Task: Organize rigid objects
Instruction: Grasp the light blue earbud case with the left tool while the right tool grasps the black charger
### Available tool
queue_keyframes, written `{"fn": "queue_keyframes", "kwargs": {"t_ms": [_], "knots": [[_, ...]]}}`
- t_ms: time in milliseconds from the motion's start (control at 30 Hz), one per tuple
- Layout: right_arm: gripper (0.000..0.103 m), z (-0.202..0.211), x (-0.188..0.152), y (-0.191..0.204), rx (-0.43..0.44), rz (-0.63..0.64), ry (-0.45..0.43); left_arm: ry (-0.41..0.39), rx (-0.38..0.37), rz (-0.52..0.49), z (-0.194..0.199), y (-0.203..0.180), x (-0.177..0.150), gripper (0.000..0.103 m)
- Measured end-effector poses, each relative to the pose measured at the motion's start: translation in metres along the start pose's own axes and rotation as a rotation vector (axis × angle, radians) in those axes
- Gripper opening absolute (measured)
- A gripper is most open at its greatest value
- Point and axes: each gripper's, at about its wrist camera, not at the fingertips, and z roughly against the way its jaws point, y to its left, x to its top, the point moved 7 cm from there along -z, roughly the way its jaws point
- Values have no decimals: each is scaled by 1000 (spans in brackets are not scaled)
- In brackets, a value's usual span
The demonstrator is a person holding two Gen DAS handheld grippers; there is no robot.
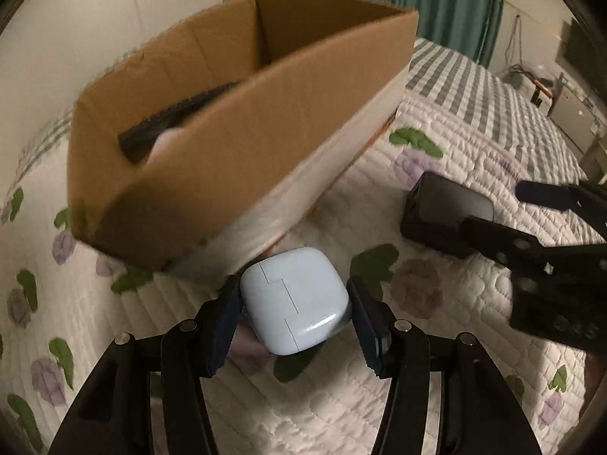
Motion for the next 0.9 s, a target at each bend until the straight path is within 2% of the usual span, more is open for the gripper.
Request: {"fn": "queue_keyframes", "kwargs": {"t_ms": [167, 233, 333, 467, 633, 667, 733, 900], "knots": [[76, -23, 5, 17, 65, 90, 36, 22, 21, 37, -5, 7, -4, 56], [71, -32, 6, 23, 72, 115, 48, 18, 26, 38, -7, 11, -4, 56], [67, -45, 8, 28, 65, 111, 45, 14, 37, 28, -9, 14, -4, 56], [65, -46, 9, 29, 39, 65, 11, 12, 34, 6, -14, 17, -2, 56], [62, -18, -18, 33, -32, 13, -5, 36, 3, -56, -12, 6, -5, 56], [55, -11, -21, 31, -47, 2, -9, 40, -10, -77, -11, 3, -6, 56], [48, 10, -33, 25, -112, -65, -24, 44, -36, -111, -6, -1, -9, 56], [42, 39, -67, 16, -159, -242, 7, 34, -105, -175, 14, -9, -16, 56]]}}
